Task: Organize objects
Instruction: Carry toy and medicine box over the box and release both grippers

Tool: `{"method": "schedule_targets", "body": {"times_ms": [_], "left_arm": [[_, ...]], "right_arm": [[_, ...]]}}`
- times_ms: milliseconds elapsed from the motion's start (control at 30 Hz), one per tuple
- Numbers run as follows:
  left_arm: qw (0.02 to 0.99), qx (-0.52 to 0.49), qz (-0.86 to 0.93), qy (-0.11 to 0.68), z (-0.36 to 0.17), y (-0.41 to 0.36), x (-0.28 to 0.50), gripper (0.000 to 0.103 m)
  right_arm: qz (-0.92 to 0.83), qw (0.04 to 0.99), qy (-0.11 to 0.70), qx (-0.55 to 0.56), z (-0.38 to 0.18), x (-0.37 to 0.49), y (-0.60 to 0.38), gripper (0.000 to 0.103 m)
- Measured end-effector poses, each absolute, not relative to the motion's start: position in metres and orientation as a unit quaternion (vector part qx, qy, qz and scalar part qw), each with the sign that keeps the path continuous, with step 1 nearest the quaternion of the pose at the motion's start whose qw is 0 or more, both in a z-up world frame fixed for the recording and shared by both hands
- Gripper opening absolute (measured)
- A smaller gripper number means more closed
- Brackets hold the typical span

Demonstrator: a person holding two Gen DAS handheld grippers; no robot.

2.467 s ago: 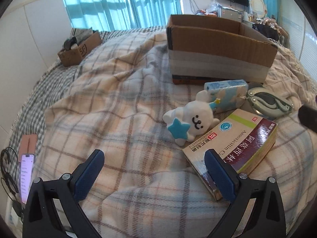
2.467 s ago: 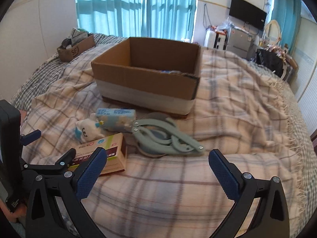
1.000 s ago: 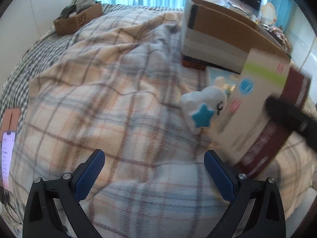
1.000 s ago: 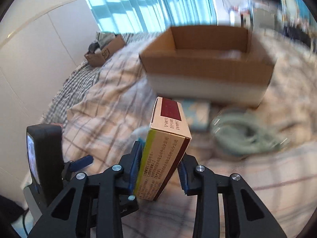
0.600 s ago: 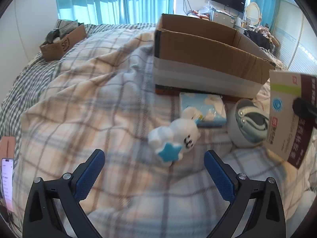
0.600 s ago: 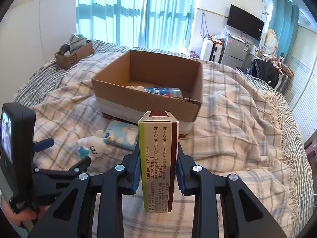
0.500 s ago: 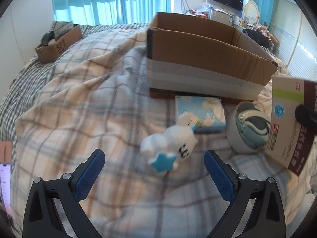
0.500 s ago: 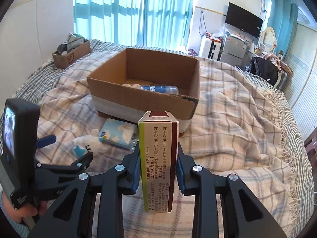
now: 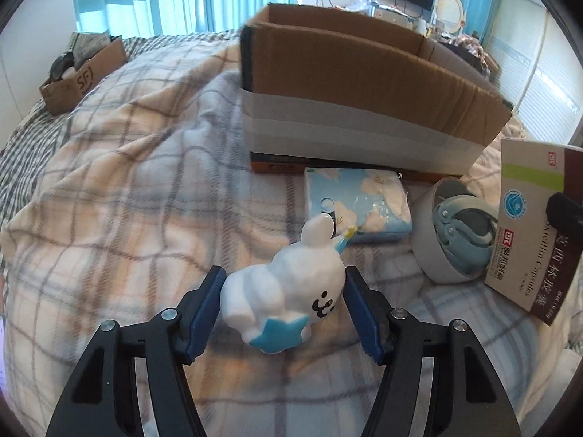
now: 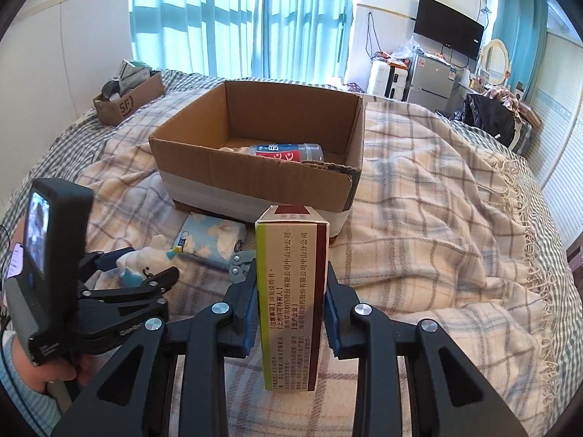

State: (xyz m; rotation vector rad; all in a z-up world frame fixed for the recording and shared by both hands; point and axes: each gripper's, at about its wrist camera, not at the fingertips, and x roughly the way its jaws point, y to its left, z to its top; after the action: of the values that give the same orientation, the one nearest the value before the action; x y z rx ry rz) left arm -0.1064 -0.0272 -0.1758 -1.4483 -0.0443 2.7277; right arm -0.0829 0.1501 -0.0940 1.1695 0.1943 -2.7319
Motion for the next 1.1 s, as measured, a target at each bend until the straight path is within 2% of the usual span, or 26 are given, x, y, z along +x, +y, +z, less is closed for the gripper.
{"method": "schedule_targets", "body": {"times_ms": [267,700,900,1100], "left_arm": [[0.028,-0.434,0.900,-0.030,-0.132,-0.036,-0.082,0.067],[0.067,-0.329,0.942,-0.017,-0.007,-0.018,-0.106,0.067],[0.080,-0.310,0.947,-0.024,0.015,-0.013,-0.149,0.067],[0.076,-0.320,0.944,-0.012,0.001,-0.011,-0.206,0.067]], "right_arm": [[-0.926,0.090,0.063,0.361,-0.067,-0.060,0.147,0.029],[-0.953,0.105,0.067,0.278,0.018,-0.062,0.149,0.029],[-0.962,0.117,0.057,0.240,0.057,-0.099,0.151,0.029],[-0.961,0.117,0.047,0.246,0.052,-0.159,0.150,0.029]]}}
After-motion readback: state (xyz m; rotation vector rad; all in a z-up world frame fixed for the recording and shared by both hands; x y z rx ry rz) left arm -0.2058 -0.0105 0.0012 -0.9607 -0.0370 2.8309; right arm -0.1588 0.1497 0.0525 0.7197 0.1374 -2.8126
